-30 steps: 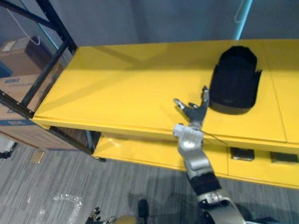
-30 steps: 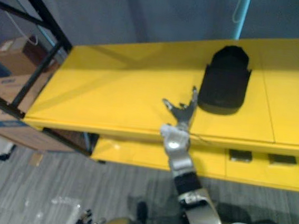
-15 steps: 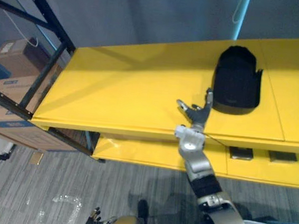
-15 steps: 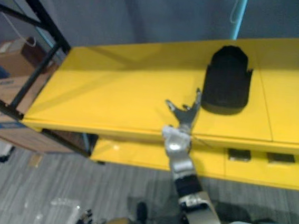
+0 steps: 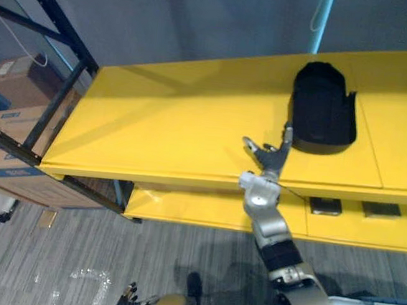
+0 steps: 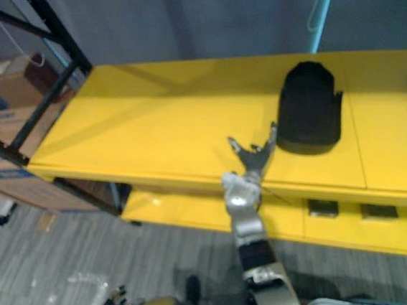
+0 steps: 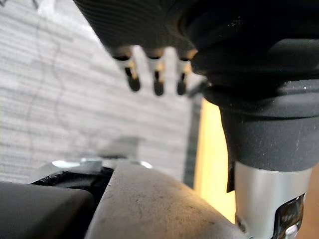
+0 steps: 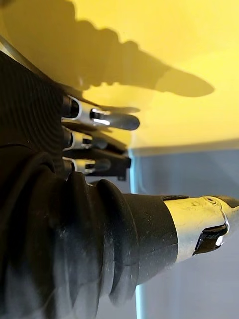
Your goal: Walk over and take plastic housings, then place them on the shelf
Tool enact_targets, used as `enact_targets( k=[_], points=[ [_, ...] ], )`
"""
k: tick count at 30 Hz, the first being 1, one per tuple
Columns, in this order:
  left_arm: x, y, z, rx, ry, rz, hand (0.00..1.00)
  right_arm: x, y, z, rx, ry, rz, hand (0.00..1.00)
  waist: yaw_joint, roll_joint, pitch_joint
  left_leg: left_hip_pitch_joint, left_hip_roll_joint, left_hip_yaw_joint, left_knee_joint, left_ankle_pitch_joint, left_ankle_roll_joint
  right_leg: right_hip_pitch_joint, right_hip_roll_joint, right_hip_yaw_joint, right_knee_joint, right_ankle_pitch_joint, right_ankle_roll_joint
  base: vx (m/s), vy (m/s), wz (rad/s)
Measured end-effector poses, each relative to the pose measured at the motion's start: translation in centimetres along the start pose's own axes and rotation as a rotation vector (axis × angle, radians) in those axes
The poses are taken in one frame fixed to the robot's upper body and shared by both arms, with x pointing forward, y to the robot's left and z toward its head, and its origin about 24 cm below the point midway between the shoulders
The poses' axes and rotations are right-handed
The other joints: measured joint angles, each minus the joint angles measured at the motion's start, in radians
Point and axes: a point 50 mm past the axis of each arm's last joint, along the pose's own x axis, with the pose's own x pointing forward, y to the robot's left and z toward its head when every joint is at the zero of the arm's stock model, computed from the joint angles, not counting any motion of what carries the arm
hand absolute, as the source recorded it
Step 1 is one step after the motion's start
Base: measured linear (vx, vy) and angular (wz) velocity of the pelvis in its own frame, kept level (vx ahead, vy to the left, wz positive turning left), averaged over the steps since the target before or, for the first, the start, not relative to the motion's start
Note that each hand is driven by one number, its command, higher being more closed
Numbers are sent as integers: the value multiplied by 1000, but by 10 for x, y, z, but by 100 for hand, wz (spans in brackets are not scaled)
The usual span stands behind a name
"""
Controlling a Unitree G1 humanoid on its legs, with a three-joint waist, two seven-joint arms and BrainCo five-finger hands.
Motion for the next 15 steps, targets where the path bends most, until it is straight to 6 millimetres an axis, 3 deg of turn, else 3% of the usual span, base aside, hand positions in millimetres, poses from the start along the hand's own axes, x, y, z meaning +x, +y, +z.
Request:
enact_targets(
  k=[9, 15],
  points=[
    [0, 2, 0, 4, 0, -3, 0, 1, -1, -2, 6, 2, 23, 0, 0, -8, -5, -1, 0, 1, 0, 0, 0, 1, 1, -1, -8, 4, 3, 0, 0, 0],
    [-1, 11, -2, 0, 8, 25, 0, -16, 7, -11, 60, -29, 259, 0, 1, -46, -36, -3, 5, 3, -6, -1, -1, 20, 19, -5, -60, 29, 1, 0, 1, -1]
  ],
)
